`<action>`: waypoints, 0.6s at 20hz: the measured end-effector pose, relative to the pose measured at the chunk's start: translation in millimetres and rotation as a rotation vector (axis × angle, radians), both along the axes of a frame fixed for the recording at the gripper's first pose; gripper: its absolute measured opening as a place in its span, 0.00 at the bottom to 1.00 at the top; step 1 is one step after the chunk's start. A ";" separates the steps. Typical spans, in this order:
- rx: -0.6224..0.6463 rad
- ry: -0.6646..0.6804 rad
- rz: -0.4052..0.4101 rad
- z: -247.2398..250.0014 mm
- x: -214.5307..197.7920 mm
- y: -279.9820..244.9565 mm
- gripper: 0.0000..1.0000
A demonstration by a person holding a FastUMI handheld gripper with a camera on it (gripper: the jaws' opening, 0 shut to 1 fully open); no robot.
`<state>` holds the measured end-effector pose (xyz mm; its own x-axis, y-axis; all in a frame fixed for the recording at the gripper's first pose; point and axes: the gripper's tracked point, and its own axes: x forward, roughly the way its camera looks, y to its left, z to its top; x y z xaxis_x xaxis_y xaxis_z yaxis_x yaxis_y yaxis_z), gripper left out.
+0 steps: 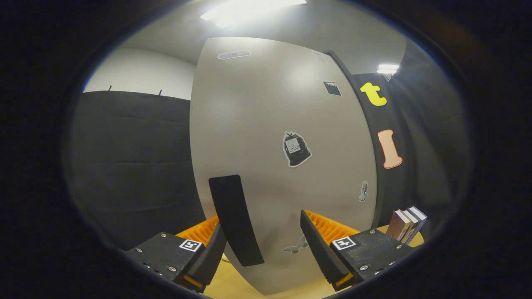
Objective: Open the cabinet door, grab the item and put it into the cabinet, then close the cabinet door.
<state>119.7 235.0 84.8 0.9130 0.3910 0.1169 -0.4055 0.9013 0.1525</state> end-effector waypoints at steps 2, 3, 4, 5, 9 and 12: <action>0.001 -0.002 -0.008 0.1 6.4 7.9 0.97; -0.004 -0.007 -0.012 1.0 9.2 12.3 0.97; -0.006 -0.012 -0.016 2.5 12.6 15.7 0.97; -0.009 -0.014 -0.020 3.3 16.3 19.7 0.97; -0.006 -0.013 -0.019 4.3 30.3 34.1 0.98; -0.007 -0.013 -0.015 7.1 42.9 43.5 0.97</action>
<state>162.5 278.5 91.9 0.9172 0.3780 0.1264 -0.3937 0.9084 0.1408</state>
